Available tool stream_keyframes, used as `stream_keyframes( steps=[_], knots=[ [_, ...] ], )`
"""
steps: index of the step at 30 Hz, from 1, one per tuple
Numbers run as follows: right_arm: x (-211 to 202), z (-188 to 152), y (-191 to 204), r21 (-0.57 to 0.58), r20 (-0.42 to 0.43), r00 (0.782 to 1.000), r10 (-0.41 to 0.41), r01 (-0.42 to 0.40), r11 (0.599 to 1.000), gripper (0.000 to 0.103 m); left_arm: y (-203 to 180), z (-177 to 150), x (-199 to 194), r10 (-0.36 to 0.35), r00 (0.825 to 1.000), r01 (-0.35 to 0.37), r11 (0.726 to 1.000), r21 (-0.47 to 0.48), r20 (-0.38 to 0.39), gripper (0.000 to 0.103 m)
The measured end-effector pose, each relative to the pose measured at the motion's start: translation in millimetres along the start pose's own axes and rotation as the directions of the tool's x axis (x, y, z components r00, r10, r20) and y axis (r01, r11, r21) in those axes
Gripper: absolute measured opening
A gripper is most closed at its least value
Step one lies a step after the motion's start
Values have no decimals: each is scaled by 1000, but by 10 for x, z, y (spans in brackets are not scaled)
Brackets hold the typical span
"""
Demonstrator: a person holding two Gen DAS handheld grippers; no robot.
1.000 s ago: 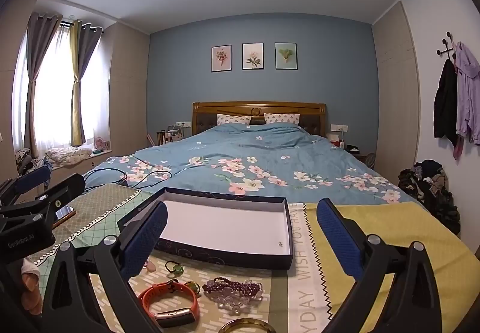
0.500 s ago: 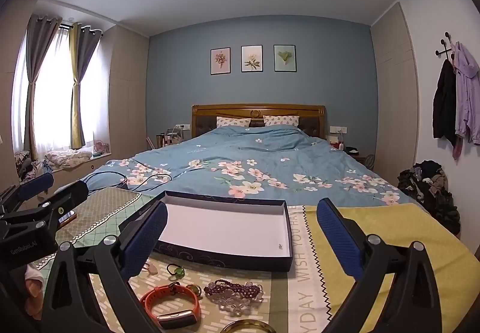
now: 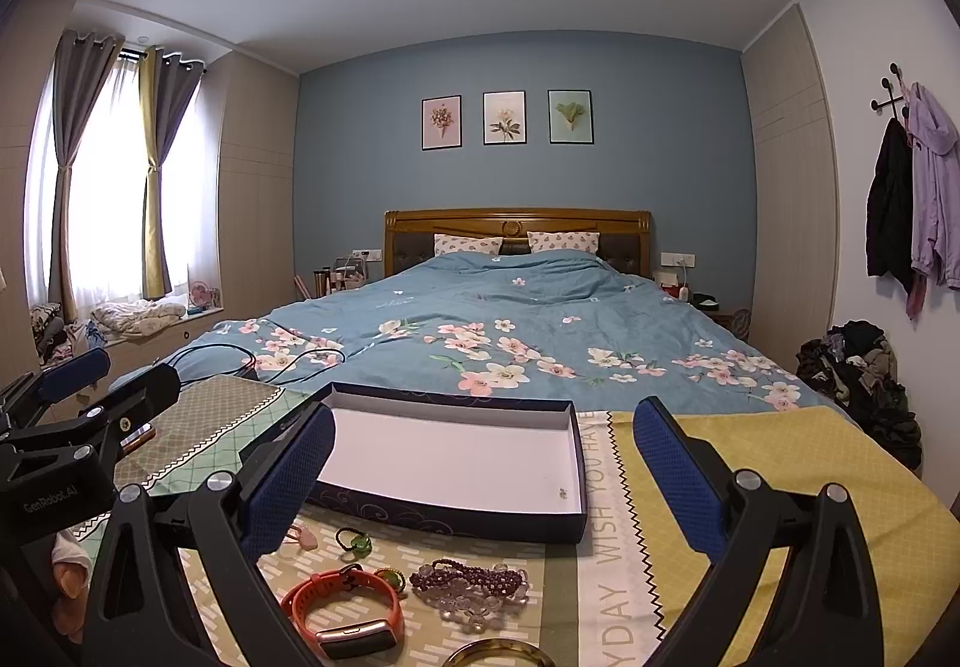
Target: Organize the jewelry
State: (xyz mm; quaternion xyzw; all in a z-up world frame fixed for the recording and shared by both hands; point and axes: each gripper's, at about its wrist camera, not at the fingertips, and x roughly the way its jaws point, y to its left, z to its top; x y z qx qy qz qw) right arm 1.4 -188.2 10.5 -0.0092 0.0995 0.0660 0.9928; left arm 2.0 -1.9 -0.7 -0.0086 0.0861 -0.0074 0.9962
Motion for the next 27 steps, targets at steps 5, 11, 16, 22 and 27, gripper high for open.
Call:
stream_keyframes(
  steps=[5,11,16,22,27],
  knots=[
    [0,0,0,2,1,1000,1,-1,1000,96,0,1,2,0,1000,0,1000,-2,-1,97],
    [0,-10,-2,2,1,1000,3,-3,1000,96,3,-13,15,-2,1000,2,1000,-4,-1,97],
    [4,-11,-2,2,-1,1000,2,-2,1000,96,-6,-20,24,-4,1000,4,1000,-5,-1,97],
    [10,-10,-2,5,2,1000,3,-3,1000,96,11,-12,-3,-7,1000,7,1000,-6,0,97],
    [1,-18,-20,10,2,1000,6,-6,1000,96,0,-7,-13,-11,1000,11,1000,-3,2,97]
  ],
)
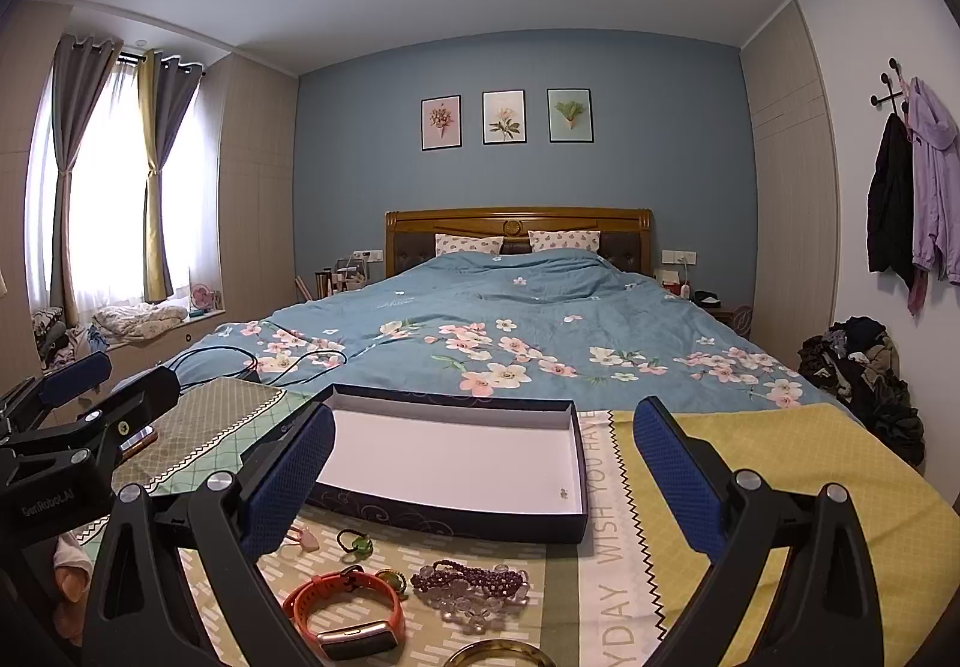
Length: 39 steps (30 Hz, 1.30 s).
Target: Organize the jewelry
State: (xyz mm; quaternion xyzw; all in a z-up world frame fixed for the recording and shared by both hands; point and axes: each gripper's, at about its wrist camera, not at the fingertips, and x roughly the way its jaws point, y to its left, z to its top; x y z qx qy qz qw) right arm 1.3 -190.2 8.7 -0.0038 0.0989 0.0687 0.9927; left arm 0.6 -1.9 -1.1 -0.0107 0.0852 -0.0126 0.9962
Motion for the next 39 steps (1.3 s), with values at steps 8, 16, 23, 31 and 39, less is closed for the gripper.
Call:
stream_keyframes(
  steps=[8,16,23,31,39],
  knots=[
    [2,-3,6,2,-1,1000,0,0,1000,96,-8,1,5,-1,1000,1,1000,0,-2,97],
    [3,-4,2,2,0,1000,-1,1,1000,96,-18,5,2,-2,1000,2,1000,-2,-3,97],
    [15,-19,10,2,-5,1000,0,0,1000,96,-32,-11,4,-5,1000,5,1000,-3,-4,97],
    [22,-20,12,1,-7,1000,1,-1,1000,96,-10,-6,-9,-6,1000,6,1000,-4,-6,97],
    [35,-30,24,3,-9,1000,0,0,1000,96,-28,-13,-8,-8,1000,8,1000,-5,-9,97]
  ],
)
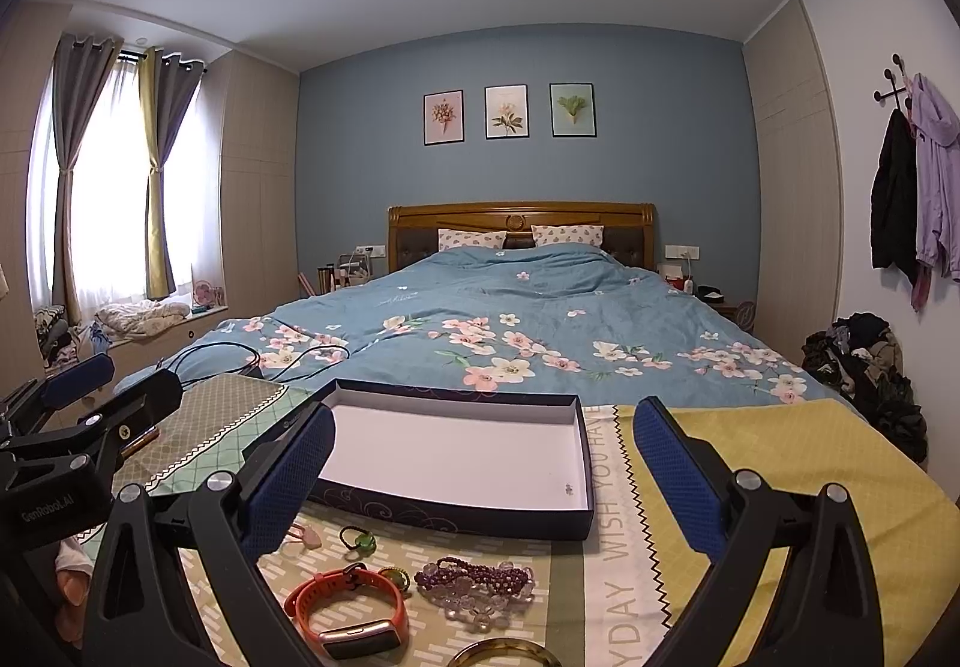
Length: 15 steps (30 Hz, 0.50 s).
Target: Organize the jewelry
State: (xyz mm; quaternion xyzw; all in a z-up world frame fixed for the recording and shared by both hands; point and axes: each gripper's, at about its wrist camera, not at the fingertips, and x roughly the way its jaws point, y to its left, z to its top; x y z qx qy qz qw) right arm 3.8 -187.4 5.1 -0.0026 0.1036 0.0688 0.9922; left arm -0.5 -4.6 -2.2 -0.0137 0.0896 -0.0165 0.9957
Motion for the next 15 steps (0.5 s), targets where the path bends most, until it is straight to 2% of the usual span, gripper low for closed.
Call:
stream_keyframes(
  steps=[15],
  knots=[
    [31,-29,35,1,-7,1000,4,-4,1000,96,-8,-9,-13,-4,1000,4,1000,1,-9,97]
  ],
)
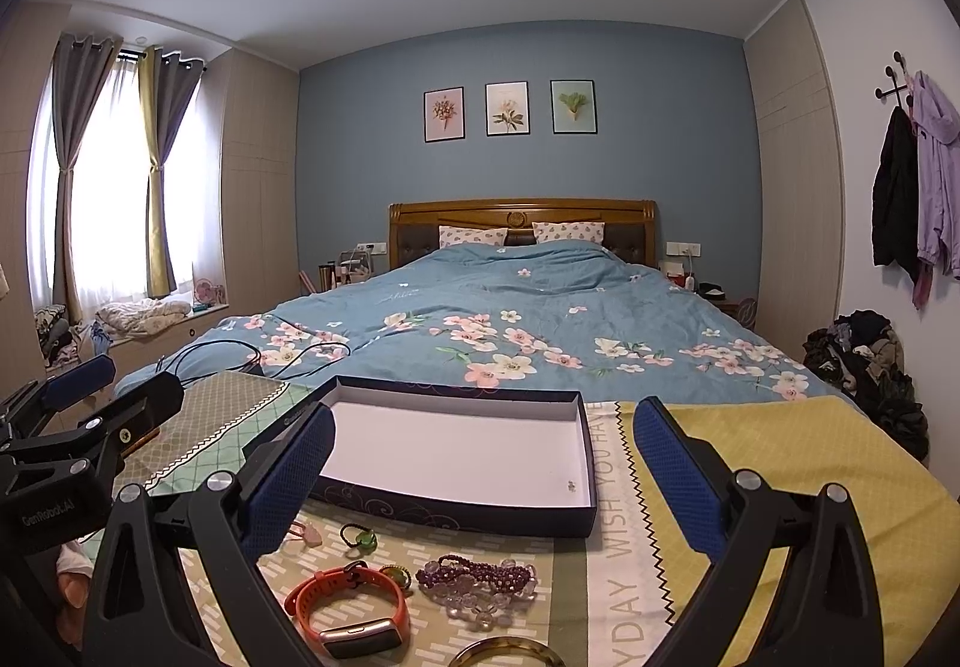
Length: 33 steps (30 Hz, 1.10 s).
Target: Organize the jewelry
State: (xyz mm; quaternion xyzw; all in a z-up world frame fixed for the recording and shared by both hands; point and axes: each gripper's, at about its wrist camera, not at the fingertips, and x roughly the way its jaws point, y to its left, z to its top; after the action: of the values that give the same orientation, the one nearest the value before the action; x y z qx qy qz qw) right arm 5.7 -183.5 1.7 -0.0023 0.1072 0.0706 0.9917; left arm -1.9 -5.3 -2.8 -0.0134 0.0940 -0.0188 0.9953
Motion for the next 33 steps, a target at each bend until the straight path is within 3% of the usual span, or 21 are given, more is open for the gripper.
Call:
stream_keyframes(
  steps=[13,16,18,23,27,29,33],
  knots=[
    [37,-35,-19,4,-28,1000,7,-7,1000,96,-4,-19,49,-13,999,13,1000,8,-29,97],
    [59,-50,-54,0,-60,998,24,-24,1000,96,7,-42,143,-44,997,45,999,9,-70,97],
    [136,-91,-88,-10,-128,991,35,-37,999,96,-11,-88,220,-71,991,74,997,26,-117,97],
    [353,-289,-247,23,-335,939,79,-76,997,96,-119,-279,487,-151,945,179,981,70,-291,97],
    [469,-484,-346,55,-459,881,113,-99,994,96,-225,-419,597,-186,917,235,967,103,-352,97],
    [496,-541,-393,81,-488,863,134,-108,991,94,-275,-477,645,-207,905,268,956,118,-373,94],
    [546,-633,-511,141,-548,816,182,-124,982,73,-343,-570,738,-241,876,317,941,123,-418,84]
  ],
)
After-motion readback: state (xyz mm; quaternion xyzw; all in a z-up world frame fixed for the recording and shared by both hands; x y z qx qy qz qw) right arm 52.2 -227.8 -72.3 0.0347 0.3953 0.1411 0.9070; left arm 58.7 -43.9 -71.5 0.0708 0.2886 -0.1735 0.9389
